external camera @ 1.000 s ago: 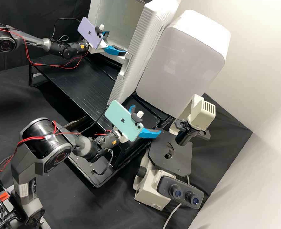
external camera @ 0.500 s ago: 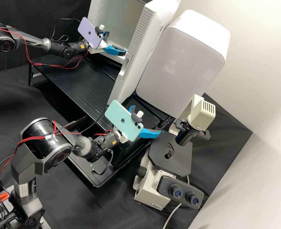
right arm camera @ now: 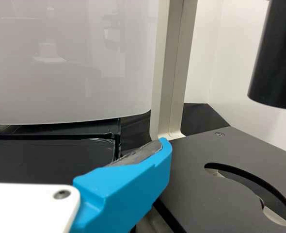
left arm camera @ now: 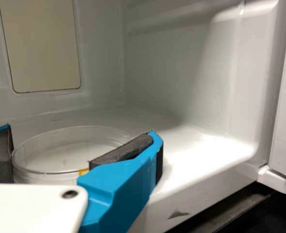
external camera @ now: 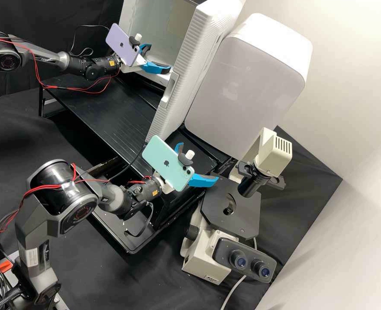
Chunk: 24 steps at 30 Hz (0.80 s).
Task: Take the petri dish out of the incubator
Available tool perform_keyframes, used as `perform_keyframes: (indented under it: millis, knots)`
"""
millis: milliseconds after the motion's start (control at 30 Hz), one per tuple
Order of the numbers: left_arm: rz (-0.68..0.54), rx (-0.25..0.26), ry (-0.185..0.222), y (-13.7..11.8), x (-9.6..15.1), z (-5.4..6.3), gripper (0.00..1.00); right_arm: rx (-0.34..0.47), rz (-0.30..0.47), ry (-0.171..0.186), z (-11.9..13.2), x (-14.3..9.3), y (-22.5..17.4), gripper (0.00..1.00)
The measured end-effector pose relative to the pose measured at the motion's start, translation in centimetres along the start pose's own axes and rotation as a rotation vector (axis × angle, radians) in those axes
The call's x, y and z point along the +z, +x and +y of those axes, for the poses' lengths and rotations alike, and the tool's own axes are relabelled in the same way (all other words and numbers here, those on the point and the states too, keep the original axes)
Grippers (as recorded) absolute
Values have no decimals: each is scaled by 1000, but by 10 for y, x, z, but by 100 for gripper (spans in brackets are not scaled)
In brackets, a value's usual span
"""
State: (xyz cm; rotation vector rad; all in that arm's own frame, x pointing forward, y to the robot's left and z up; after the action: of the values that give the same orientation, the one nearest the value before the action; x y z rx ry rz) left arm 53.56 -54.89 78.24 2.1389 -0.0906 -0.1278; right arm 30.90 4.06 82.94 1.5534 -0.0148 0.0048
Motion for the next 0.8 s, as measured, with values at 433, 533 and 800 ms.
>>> perform_keyframes:
  millis: [433,533,800]
  knots:
    - [1,2,-6,-1,-1,-2,0,0,0,0,0,0,0,100]
    - [2,6,-10,-1,-1,-2,0,0,0,0,0,0,0,100]
    - [-6,5,-10,-6,-1,-3,0,0,0,0,0,0,0,100]
